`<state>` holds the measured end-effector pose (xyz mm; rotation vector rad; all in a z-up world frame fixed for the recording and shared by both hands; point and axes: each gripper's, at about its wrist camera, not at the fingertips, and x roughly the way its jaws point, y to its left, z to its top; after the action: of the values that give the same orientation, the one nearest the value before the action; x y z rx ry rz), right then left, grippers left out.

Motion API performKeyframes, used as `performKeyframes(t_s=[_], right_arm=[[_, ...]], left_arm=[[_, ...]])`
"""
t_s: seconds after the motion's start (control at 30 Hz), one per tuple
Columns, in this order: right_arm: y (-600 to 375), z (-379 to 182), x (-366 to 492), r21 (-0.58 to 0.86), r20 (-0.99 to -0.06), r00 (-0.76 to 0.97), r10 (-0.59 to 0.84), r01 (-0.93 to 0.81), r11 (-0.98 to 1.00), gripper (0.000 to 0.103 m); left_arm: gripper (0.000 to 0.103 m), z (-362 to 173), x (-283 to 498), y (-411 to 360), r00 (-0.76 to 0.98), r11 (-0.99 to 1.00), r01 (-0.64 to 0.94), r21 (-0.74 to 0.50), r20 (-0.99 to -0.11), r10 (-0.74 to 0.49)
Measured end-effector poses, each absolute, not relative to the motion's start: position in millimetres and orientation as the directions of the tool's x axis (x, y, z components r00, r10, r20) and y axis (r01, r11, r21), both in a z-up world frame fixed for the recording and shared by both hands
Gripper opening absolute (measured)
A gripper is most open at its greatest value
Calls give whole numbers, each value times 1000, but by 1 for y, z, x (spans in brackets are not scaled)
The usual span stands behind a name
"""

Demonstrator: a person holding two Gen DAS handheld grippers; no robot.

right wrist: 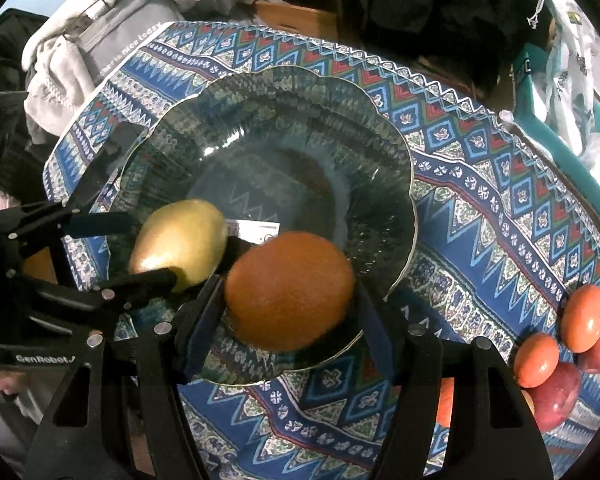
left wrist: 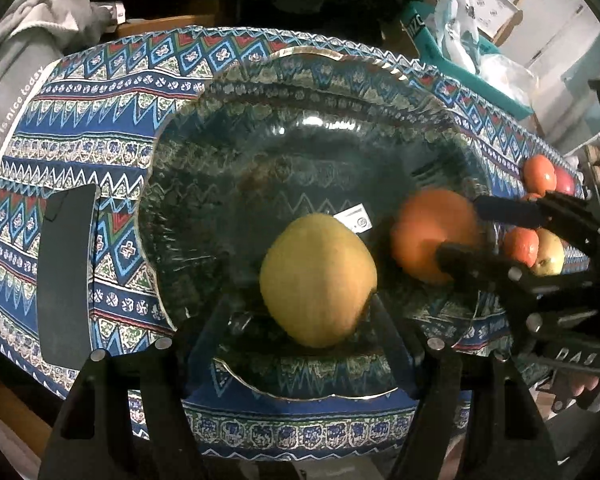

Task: Organize fruits
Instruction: 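Open the right tool to drop the orange while the left tool releases the mango into the bowl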

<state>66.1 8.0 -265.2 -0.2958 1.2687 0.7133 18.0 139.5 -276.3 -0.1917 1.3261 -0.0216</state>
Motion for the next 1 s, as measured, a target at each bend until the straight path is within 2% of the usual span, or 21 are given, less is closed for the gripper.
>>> performKeyframes(t_s=[0.53,1.0], right_arm=[[-5,-254,71,210,-922,133,362,-614,761,64],[-46,-205,70,181,-888,253,384,-574,798,64]], left_arm=[[75,-261,18,131,277,994,-67,-91,-958,-69],[75,-221,23,97,359,998,-18,-57,-932,-47]])
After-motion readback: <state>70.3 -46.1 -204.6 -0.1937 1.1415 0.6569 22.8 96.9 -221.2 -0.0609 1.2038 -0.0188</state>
